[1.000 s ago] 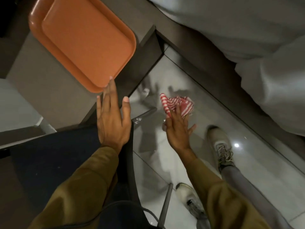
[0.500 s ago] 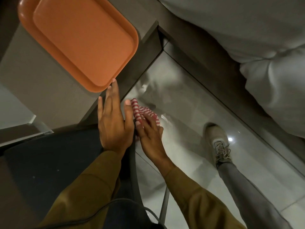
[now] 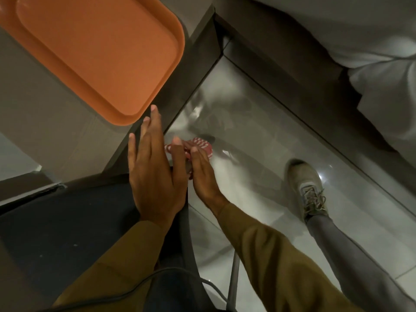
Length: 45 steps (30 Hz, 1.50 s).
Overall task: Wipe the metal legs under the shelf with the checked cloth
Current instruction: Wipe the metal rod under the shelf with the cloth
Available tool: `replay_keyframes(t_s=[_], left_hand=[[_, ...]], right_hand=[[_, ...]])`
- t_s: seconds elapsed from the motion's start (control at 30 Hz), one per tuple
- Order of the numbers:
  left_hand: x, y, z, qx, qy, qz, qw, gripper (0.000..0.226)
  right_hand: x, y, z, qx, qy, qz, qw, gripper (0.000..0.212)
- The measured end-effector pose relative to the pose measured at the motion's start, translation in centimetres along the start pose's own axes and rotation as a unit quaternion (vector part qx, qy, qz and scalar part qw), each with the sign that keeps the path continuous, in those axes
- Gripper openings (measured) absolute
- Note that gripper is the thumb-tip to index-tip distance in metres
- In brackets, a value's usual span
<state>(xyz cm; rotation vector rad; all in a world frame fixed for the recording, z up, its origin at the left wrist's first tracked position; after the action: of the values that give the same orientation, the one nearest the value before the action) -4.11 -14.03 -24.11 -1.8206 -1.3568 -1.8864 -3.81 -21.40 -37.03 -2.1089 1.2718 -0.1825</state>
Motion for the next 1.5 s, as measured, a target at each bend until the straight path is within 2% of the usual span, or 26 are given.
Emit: replay_keyframes(t_s=[0.17, 0.23, 0.4, 0.47, 0.53, 0.63, 0.67, 0.77, 0.83, 0.9, 1.0, 1.1, 1.2, 1.27, 1.37, 1.43, 1.5], left_hand=[[0.1, -0.1, 0.0, 0.000, -0.002, -0.009, 1.000, 0.068], [-0.1, -0.2, 0.0, 0.002, 0.000, -0.012, 1.000, 0.064], [0.1, 0.1, -0.1, 0.015, -0.013, -0.014, 1.000, 0.064], [0.1, 0.2, -0.1, 0.014, -0.018, -0.008, 1.000, 0.064], [0.1, 0.3, -0.1, 0.018, -0.021, 0.002, 1.000, 0.064], [0.0, 0.4, -0.2, 0.014, -0.015, 0.009, 1.000, 0.064], [-0.1, 0.4, -0.2, 0.011, -0.011, 0.010, 1.000, 0.064], [-0.1, 0.4, -0.2, 0.009, 0.000, 0.004, 1.000, 0.063], [-0.2, 0.2, -0.2, 0.009, 0.007, -0.001, 1.000, 0.062], [-0.3, -0.1, -0.1, 0.012, 0.011, -0.005, 1.000, 0.063], [-0.1, 0.1, -0.2, 0.011, 0.010, -0.010, 1.000, 0.059], [0.0, 0.3, -0.2, 0.013, 0.004, -0.006, 1.000, 0.059], [0.2, 0.5, -0.1, 0.022, -0.005, 0.014, 1.000, 0.065], [0.2, 0.5, -0.2, 0.021, -0.006, 0.022, 1.000, 0.066], [-0.1, 0.3, -0.2, 0.015, -0.003, 0.020, 1.000, 0.066], [-0.1, 0.1, -0.3, 0.013, 0.005, 0.015, 1.000, 0.066], [-0.2, 0.0, -0.5, 0.010, 0.010, 0.006, 1.000, 0.065]], right_hand=[[1.2, 3.9, 6.4, -0.049, 0.040, -0.019, 0.998, 0.082], [1.3, 2.9, 5.8, -0.084, 0.041, -0.013, 0.996, 0.090], [1.9, -2.1, -2.8, -0.083, -0.051, 0.037, 0.995, 0.047], [1.8, -3.3, -6.2, -0.065, -0.077, 0.052, 0.994, 0.038], [1.2, -3.5, -7.2, -0.043, -0.084, 0.064, 0.993, 0.038], [0.9, -2.6, -4.4, -0.030, -0.056, 0.043, 0.997, 0.029], [1.1, -2.0, -2.8, -0.026, -0.044, 0.031, 0.998, 0.030], [2.2, 0.9, 2.2, -0.014, -0.034, -0.018, 0.999, 0.050], [2.6, 4.1, 6.2, -0.003, -0.034, -0.068, 0.997, 0.046], [2.9, 5.4, 8.1, -0.042, -0.029, -0.101, 0.994, 0.053], [2.8, 3.5, 5.9, -0.064, -0.036, -0.064, 0.995, 0.049], [2.6, -2.1, -0.4, -0.077, -0.063, -0.042, 0.994, 0.060], [2.2, -3.6, -5.7, -0.034, -0.116, -0.025, 0.992, 0.046], [1.9, -2.8, -6.9, -0.010, -0.113, -0.002, 0.994, 0.044], [1.7, -1.1, -4.2, 0.020, -0.081, -0.017, 0.996, 0.045], [2.0, 0.3, -1.0, -0.016, -0.064, -0.013, 0.998, 0.048], [2.9, 0.8, 1.8, -0.019, -0.046, -0.033, 0.998, 0.040]])
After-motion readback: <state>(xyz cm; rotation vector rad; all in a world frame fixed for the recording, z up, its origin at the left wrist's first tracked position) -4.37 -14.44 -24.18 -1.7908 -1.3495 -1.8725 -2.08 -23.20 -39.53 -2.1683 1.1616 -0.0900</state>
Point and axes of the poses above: each hand's wrist, its own z-axis towards the middle knuckle, its own x-axis out of the back of the hand, y = z × x, the point moved 1 cm from there along z, towards the middle knuckle, and after that the axes turned 5 degrees about -z, right-handed, at the moved point
